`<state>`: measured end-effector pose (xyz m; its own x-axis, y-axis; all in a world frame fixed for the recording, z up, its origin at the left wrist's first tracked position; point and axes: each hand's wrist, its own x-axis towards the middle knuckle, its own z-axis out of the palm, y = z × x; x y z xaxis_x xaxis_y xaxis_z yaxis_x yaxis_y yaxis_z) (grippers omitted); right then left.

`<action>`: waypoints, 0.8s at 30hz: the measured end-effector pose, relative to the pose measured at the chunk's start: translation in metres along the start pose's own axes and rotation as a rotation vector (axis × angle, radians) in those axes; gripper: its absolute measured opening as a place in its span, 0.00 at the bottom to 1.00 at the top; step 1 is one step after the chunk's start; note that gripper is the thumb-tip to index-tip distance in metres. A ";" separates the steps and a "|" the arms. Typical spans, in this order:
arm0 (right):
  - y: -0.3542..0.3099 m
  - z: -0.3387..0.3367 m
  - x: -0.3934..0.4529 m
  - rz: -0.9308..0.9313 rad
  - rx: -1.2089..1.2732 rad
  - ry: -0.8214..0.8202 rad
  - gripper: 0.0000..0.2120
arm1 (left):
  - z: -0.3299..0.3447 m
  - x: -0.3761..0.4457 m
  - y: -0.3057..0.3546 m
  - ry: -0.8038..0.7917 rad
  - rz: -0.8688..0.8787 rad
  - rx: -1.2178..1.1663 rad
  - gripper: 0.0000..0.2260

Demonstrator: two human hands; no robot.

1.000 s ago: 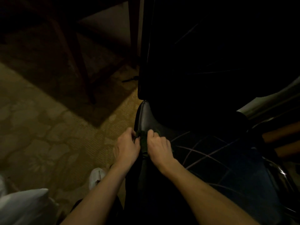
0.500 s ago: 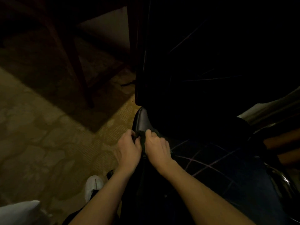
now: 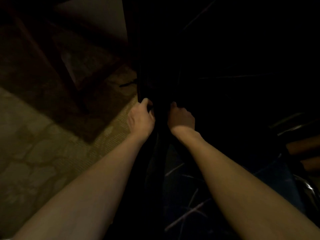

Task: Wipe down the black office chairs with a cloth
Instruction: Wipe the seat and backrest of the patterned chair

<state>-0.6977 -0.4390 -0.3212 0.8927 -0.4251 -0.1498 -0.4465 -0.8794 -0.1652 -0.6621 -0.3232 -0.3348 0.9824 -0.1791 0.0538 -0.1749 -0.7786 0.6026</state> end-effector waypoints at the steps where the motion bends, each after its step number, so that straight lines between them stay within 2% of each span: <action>1: 0.000 0.000 -0.002 -0.003 -0.025 -0.005 0.14 | 0.000 -0.001 0.001 -0.009 -0.016 0.012 0.10; 5: 0.005 0.000 -0.024 -0.035 -0.028 -0.052 0.16 | -0.007 -0.022 0.003 -0.035 0.026 0.042 0.10; 8: 0.011 0.000 -0.059 -0.110 -0.015 -0.006 0.17 | -0.010 -0.050 -0.001 -0.039 0.044 0.050 0.08; 13: 0.016 0.010 -0.132 -0.112 0.093 0.019 0.13 | -0.019 -0.120 -0.011 -0.013 0.053 0.154 0.08; 20: 0.020 0.022 -0.215 -0.089 0.144 -0.080 0.15 | -0.035 -0.219 -0.012 -0.006 -0.133 0.154 0.12; 24: 0.022 0.024 -0.233 -0.112 0.141 -0.099 0.14 | -0.030 -0.237 -0.008 0.055 -0.162 0.234 0.15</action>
<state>-0.9166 -0.3539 -0.3135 0.9299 -0.2971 -0.2167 -0.3552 -0.8783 -0.3200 -0.8918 -0.2563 -0.3289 0.9997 -0.0128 0.0186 -0.0192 -0.9133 0.4069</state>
